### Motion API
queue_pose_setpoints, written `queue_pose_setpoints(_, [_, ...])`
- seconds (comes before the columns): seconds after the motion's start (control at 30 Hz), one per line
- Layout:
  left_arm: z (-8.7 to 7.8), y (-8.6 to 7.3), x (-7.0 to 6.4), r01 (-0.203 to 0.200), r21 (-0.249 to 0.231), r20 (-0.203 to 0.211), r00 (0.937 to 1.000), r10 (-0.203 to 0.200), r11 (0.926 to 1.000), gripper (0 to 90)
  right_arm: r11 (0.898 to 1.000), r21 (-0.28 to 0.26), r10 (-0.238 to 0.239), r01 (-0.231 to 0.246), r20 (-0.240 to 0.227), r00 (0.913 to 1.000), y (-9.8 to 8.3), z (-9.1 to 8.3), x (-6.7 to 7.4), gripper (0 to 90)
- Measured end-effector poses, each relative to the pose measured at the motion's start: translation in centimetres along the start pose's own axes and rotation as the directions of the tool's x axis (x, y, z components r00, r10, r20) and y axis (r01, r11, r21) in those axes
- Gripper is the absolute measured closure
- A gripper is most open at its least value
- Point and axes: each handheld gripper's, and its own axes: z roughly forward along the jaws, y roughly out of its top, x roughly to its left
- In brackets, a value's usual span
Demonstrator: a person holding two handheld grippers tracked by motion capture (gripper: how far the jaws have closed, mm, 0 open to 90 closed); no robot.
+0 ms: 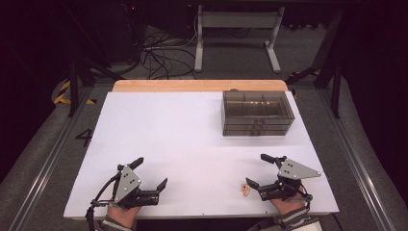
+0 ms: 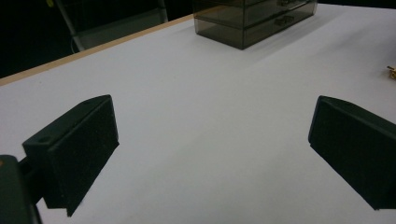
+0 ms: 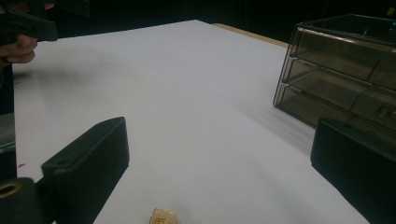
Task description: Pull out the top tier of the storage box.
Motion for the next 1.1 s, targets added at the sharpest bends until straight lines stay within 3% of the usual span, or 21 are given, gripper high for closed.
queue_pose_setpoints(0.5, [0.21, 0.11, -0.21, -0.026, 0.01, -0.007, 0.9996, 0.026, 0.9996, 2.2, 1.0, 0.005, 0.015, -0.015, 0.008, 0.9999, -0.09, -0.04, -0.13, 5.7])
queue_pose_setpoints(0.73, [0.13, 0.12, -0.19, -0.019, 0.002, -0.003, 0.9998, 0.019, 0.9998, 2.2, 1.0, 0.01, 0.002, -0.002, 0.007, 1.0, 0.06, 0.05, 0.05, 6.2])
queue_pose_setpoints(1.1, [0.06, 0.14, -0.21, -0.021, 0.0, 0.001, 0.9998, 0.021, 0.9998, 2.2, 0.999, 0.024, 0.023, -0.024, 0.014, 0.9996, 0.49, 0.71, -0.34, 6.4])
